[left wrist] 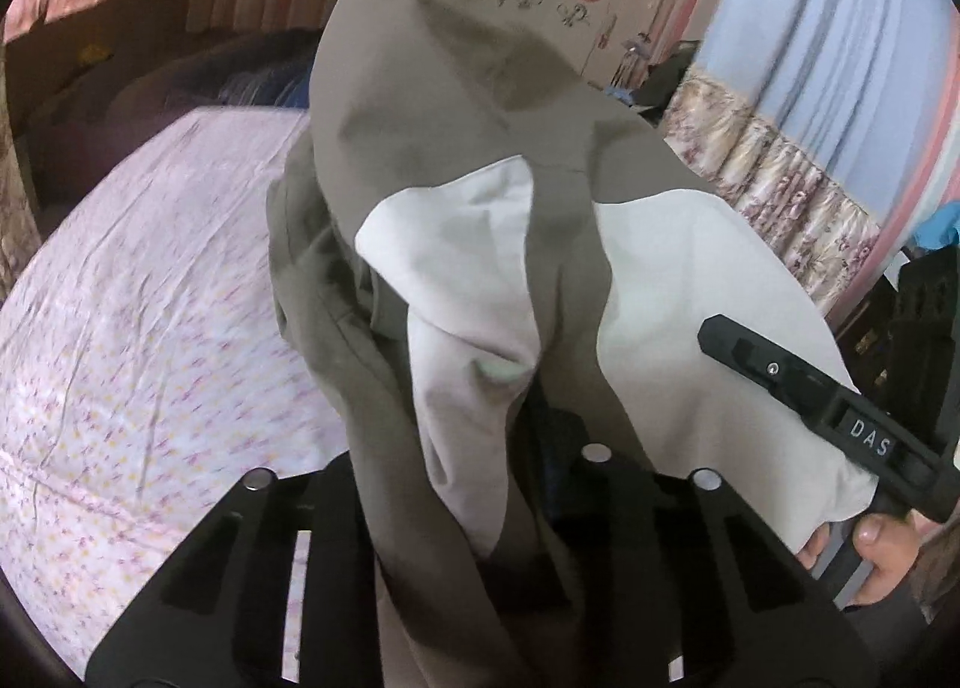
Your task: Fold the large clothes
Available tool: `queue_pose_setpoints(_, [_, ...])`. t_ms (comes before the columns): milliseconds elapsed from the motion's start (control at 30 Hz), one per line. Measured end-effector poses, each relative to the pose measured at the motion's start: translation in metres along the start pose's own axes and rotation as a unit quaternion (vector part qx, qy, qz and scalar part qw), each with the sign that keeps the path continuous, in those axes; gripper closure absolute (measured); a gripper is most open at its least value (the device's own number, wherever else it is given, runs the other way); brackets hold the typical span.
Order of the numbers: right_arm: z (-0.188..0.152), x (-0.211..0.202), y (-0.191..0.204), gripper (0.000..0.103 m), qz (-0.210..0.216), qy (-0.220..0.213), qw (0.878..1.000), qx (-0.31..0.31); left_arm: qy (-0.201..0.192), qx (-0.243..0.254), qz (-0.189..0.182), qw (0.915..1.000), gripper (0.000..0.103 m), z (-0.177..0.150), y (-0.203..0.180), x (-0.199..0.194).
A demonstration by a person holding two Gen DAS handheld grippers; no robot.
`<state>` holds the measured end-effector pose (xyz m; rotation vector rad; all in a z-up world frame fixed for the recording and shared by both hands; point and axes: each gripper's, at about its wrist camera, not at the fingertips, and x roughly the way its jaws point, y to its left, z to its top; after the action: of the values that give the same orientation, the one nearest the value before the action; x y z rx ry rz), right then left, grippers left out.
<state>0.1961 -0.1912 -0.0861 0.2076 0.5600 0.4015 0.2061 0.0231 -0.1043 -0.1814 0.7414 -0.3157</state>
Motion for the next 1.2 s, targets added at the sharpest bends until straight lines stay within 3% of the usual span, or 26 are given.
queue_pose_setpoints(200, [0.015, -0.06, -0.059, 0.068, -0.046, -0.037, 0.998, -0.01, -0.016, 0.031, -0.038, 0.9987, 0.081, 0.019, -0.078, 0.009])
queue_pose_setpoints(300, [0.016, -0.071, -0.086, 0.067, -0.063, -0.014, 0.998, -0.023, -0.006, 0.059, -0.046, 0.9972, 0.081, 0.011, -0.119, 0.024])
queue_pose_setpoints(400, [0.004, -0.055, -0.123, 0.064, -0.074, 0.056, 0.995, -0.029, 0.018, 0.078, -0.044, 0.9958, 0.076, -0.003, -0.14, 0.048])
queue_pose_setpoints(567, [-0.01, -0.053, -0.142, 0.05, -0.055, 0.059, 0.997, -0.017, 0.031, 0.08, -0.021, 0.9961, 0.041, -0.02, -0.135, 0.069])
queue_pose_setpoints(600, [-0.01, -0.054, -0.143, 0.044, -0.058, 0.057, 0.997, -0.014, 0.029, 0.078, -0.01, 0.9965, 0.034, -0.02, -0.132, 0.067])
queue_pose_setpoints(667, [-0.008, -0.059, -0.142, 0.02, -0.08, 0.048, 0.995, -0.022, 0.026, 0.076, 0.012, 0.9966, 0.018, -0.016, -0.133, 0.065])
queue_pose_setpoints(700, [-0.007, -0.064, -0.143, 0.016, -0.087, 0.044, 0.995, -0.021, 0.026, 0.075, 0.011, 0.9968, 0.017, -0.014, -0.132, 0.063])
queue_pose_setpoints(767, [-0.004, -0.074, -0.147, 0.002, -0.1, 0.037, 0.994, -0.012, 0.019, 0.073, 0.022, 0.9969, 0.004, -0.01, -0.131, 0.052])
queue_pose_setpoints(833, [-0.006, -0.085, -0.148, 0.002, -0.124, 0.032, 0.992, -0.011, 0.001, 0.083, 0.042, 0.9956, 0.003, -0.011, -0.13, 0.035])
queue_pose_setpoints(1033, [-0.01, -0.123, -0.125, 0.002, -0.217, -0.011, 0.975, -0.042, 0.01, 0.077, 0.038, 0.9963, 0.003, -0.01, -0.129, 0.005])
queue_pose_setpoints(1100, [-0.011, -0.131, -0.112, 0.002, -0.253, -0.008, 0.966, -0.051, 0.004, 0.073, 0.042, 0.9964, 0.003, -0.013, -0.128, -0.008])
queue_pose_setpoints(1200, [-0.016, -0.144, -0.094, 0.002, -0.286, -0.025, 0.956, -0.062, -0.013, 0.079, 0.072, 0.9942, 0.003, -0.018, -0.128, -0.029])
